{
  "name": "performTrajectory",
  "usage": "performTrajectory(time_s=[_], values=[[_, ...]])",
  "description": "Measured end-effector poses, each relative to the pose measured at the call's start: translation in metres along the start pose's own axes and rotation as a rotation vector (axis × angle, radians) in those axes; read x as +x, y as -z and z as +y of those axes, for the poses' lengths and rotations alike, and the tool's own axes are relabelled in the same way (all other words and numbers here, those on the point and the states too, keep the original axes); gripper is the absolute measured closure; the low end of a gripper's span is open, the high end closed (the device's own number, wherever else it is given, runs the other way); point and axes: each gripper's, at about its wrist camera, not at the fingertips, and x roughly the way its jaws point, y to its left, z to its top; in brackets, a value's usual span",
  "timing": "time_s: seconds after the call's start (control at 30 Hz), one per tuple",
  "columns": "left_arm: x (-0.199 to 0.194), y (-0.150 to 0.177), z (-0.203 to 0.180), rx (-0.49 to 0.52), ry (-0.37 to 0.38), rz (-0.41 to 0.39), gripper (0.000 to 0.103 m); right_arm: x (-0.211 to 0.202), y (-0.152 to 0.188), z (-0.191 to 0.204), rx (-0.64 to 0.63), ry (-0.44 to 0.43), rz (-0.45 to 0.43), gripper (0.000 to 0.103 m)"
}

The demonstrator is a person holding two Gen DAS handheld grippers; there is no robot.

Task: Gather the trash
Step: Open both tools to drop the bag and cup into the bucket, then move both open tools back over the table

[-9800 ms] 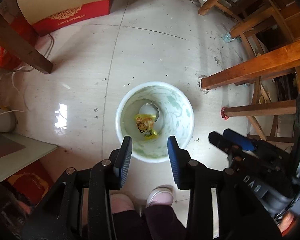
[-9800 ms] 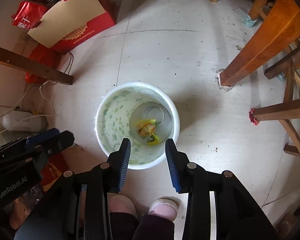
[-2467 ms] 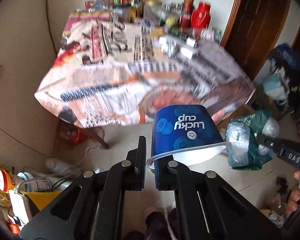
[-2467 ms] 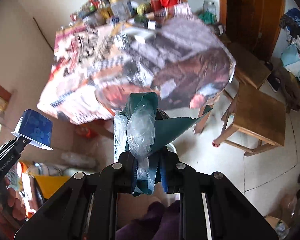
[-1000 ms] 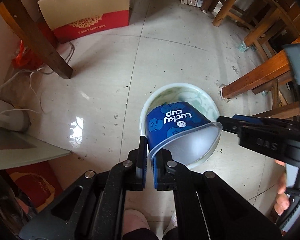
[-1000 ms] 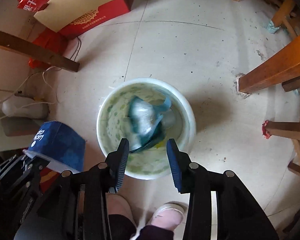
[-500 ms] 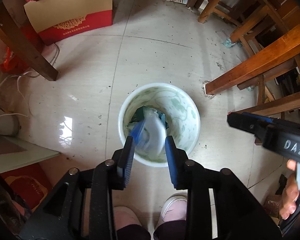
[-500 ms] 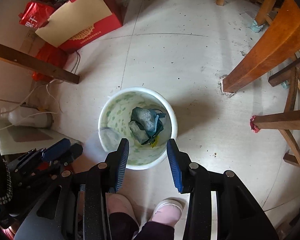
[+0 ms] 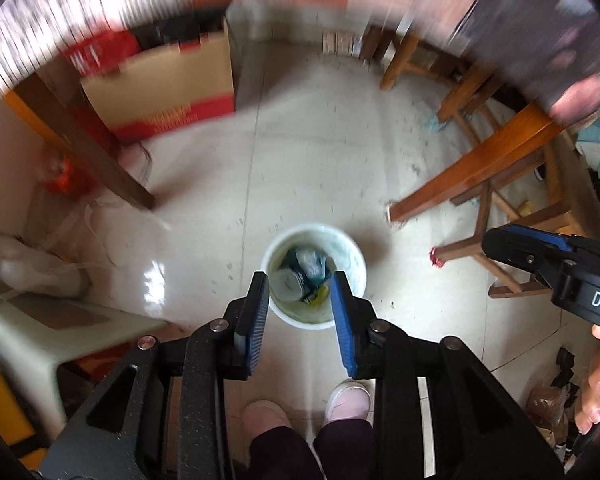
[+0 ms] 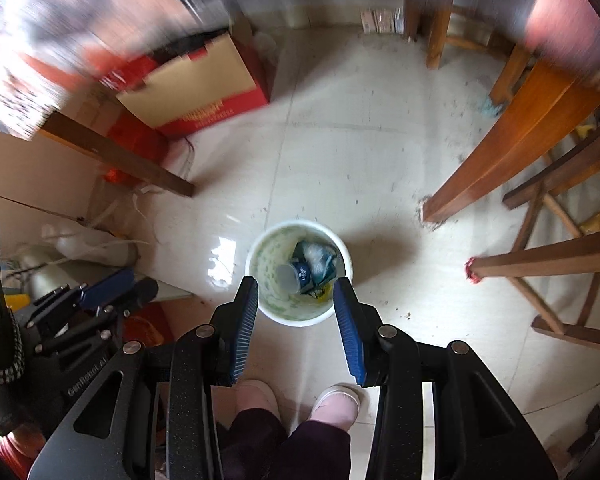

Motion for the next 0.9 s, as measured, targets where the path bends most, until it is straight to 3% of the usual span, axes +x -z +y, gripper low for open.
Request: performTrajectory(time_s=[0.4,0.5,0.73,0.9], values=[[-0.237,-0.048,-0.02,0.105,-0.027,-0.229,0.071,-0.215,-0.014,0.066,0.015,-0.014,-0.238,0.067],[-0.291,-0.052,-0.02,0.138,-0.044,-0.303,0.065,-0.269,-0.013,0.093,-0.005,-0.011,-0.321,0.067],[-0.402,-0.059,-0.019,0.175,-0.013,-0.43,0.062,-0.362,-0.003,0.14,-0.054,0.003,-0.47,0.067],[-0.469,-0.063,-0.02,0.225,0.011,-0.532,0.036,-0.418,0.0,0.162,-0.049,0.034,-0.565,0.067]])
